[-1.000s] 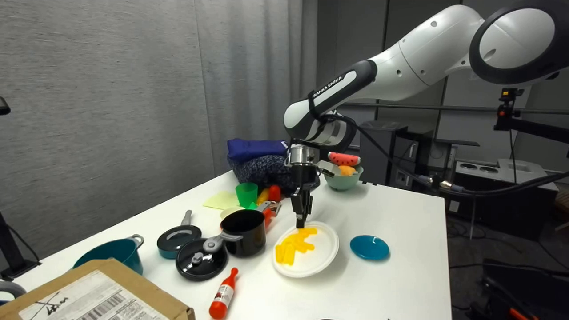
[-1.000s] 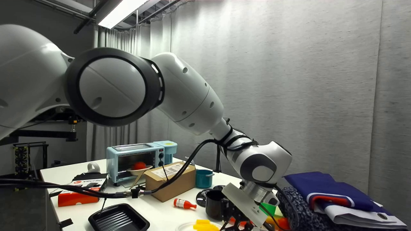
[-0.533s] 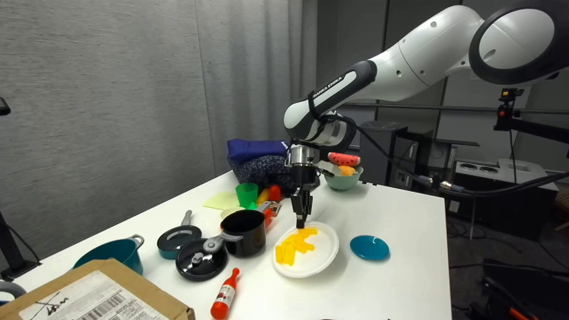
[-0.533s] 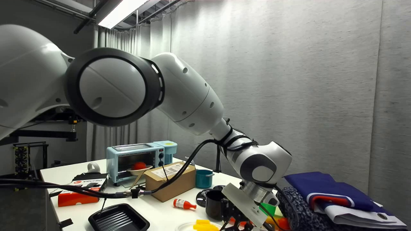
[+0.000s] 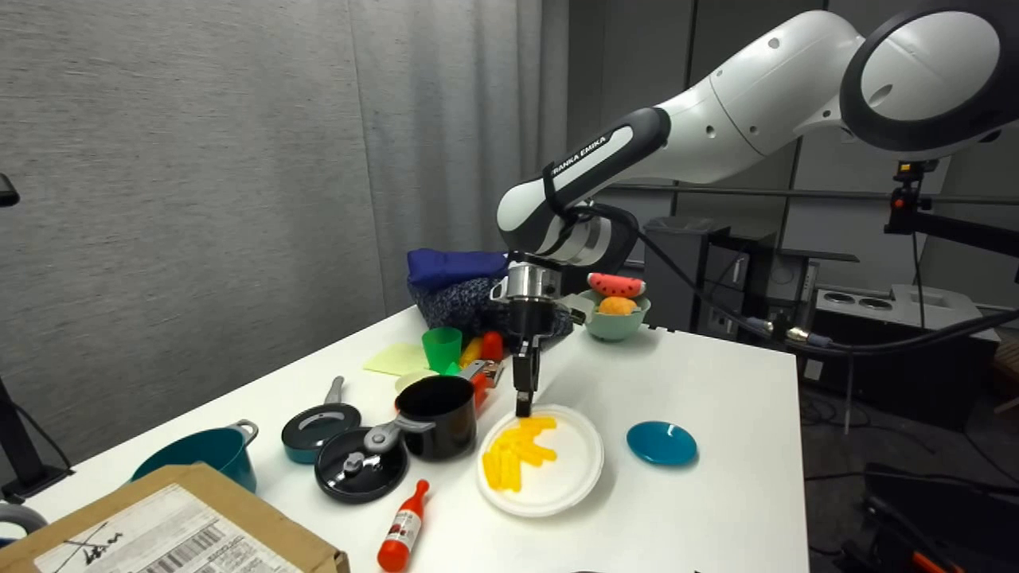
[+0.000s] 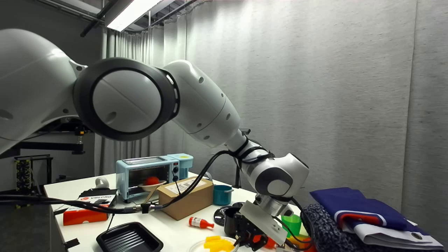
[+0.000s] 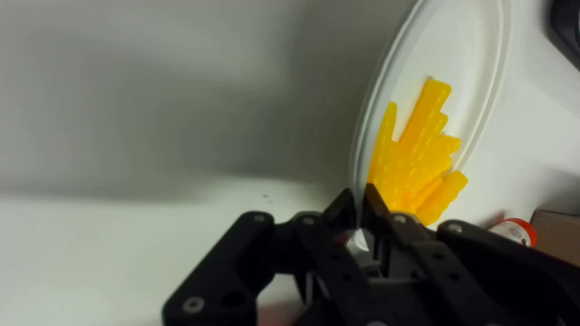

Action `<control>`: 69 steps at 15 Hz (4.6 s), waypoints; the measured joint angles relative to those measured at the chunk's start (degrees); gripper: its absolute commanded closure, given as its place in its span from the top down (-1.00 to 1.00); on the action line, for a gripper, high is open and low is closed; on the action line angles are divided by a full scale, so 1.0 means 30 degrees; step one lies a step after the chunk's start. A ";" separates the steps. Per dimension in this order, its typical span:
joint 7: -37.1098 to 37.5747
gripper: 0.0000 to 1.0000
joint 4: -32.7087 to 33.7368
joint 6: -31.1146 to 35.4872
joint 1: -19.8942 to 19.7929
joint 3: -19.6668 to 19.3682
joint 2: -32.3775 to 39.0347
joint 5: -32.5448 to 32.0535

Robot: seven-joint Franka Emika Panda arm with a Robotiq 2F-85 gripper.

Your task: Pour the fries on the white plate into the black pot

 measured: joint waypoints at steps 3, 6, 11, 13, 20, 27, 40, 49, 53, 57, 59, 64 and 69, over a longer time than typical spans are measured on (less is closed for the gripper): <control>-0.1777 -0.96 0.0045 -0.0085 -0.0064 0.0479 -0.0011 0.0762; -0.3485 -0.96 0.0268 -0.0741 -0.0248 0.0683 -0.0056 0.1513; -0.4290 -0.96 0.1223 -0.3161 -0.0253 0.0803 -0.0040 0.2371; -0.4076 -0.96 0.1643 -0.4097 -0.0260 0.0663 0.0015 0.2521; -0.3852 -0.96 0.3044 -0.6939 -0.1253 0.0374 0.1188 0.4831; -0.1999 -0.96 0.4215 -0.5546 -0.1629 -0.0174 0.1646 0.6794; 0.1333 -0.96 0.4574 -0.1968 -0.1703 -0.0621 0.0939 0.7628; 0.2676 -0.96 0.4607 -0.1463 -0.1735 -0.0940 0.0826 0.7573; 0.3755 -0.96 0.4642 -0.1464 -0.1391 -0.1373 0.0269 0.6400; 0.4689 -0.96 0.4742 -0.1497 -0.0950 -0.1474 -0.0368 0.4550; 0.4968 -0.96 0.4876 -0.1502 -0.0692 -0.1474 -0.0554 0.3662; 0.5233 -0.96 0.4964 0.0124 0.0097 -0.1487 -0.1042 0.2162; 0.5198 -0.96 0.4773 0.2323 0.0739 -0.1342 -0.1187 0.1816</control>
